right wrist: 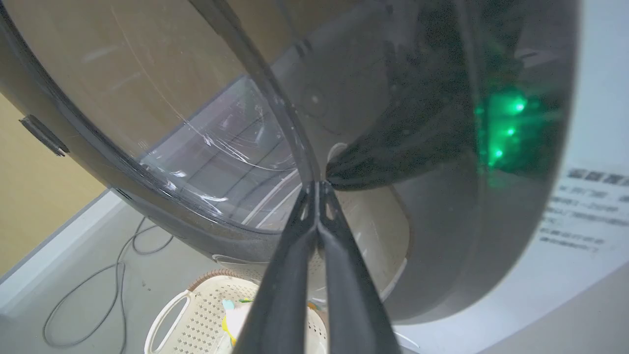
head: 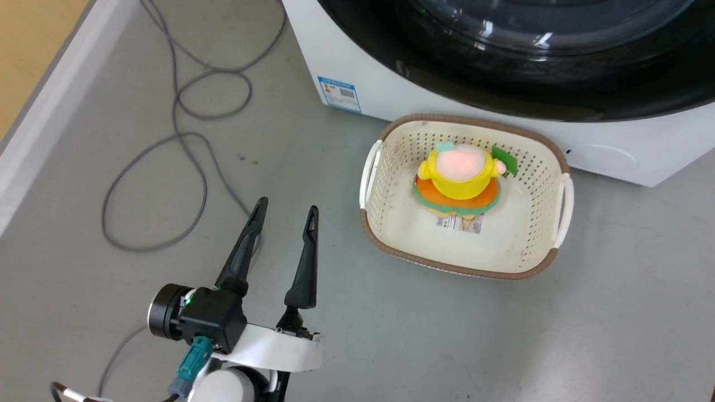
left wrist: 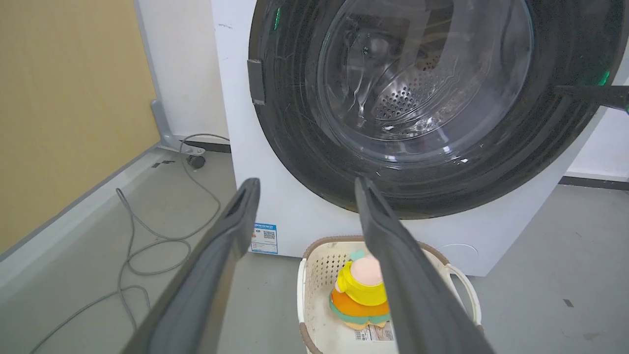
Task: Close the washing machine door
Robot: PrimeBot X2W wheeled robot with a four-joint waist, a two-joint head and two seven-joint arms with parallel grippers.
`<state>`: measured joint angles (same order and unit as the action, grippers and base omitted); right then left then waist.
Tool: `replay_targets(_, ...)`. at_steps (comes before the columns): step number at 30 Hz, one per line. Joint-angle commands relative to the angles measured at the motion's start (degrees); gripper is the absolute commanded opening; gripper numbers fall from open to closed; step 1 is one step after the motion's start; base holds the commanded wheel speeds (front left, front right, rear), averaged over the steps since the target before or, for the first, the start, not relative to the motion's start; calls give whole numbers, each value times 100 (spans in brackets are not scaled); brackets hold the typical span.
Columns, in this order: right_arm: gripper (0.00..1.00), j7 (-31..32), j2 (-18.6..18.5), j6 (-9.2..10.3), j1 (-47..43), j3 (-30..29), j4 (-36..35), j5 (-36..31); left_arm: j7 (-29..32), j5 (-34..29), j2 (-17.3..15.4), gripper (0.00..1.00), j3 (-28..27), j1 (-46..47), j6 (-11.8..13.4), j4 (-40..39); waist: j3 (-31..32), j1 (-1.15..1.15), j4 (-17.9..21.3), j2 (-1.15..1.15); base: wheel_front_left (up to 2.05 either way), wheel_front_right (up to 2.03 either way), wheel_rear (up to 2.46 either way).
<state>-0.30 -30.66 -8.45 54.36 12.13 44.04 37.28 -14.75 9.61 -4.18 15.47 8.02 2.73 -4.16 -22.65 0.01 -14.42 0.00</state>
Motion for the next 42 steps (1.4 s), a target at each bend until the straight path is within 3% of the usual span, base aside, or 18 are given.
replay_targets(1, 0, -125, -160, 97, 198, -102, 53, 14, -25, -44, 28, 100, -34, 55, -39, 11, 62, -1, 28, 0, 0, 0, 0)
replay_targets(7, 0, -466, -49, 97, -290, 332, -152, 180, -25, -61, 54, 100, -152, -27, -44, 104, 460, -1, 205, 0, 0, 0, 0)
replay_targets(15, 0, -1188, 173, 97, -1576, 648, -796, 511, -25, -89, 2, 100, -355, -390, -93, 339, 1257, -1, 640, 0, 0, 0, 0)
replay_targets(21, 0, -1412, 313, 97, -2589, 652, -1480, 58, -25, -38, -43, 100, -540, -708, -39, 460, 1770, -1, 989, 0, 0, 0, 0)
replay_targets(29, 0, -1462, 986, 97, -4161, -371, -2412, -905, -25, 19, -113, 100, -644, -1056, -42, 534, 2159, -1, 1300, 0, 0, 0, 0)
replay_targets(38, 0, -1167, 1880, 97, -5587, -1549, -3781, -1852, -8, 39, -152, 100, -670, -1203, 64, 645, 2293, -1, 1387, 0, 0, 0, 0)
replay_targets(40, 100, -1113, 2083, 97, -5757, -1732, -4037, -2006, -7, 41, -159, 100, -662, -1205, 75, 671, 2298, -1, 1385, 0, 0, 0, 0)
replay_targets(42, 100, -1088, 2264, 97, -5905, -1871, -4267, -2199, -2, 49, -164, 100, -653, -1196, 78, 691, 2300, -1, 1374, 0, 0, 0, 0)
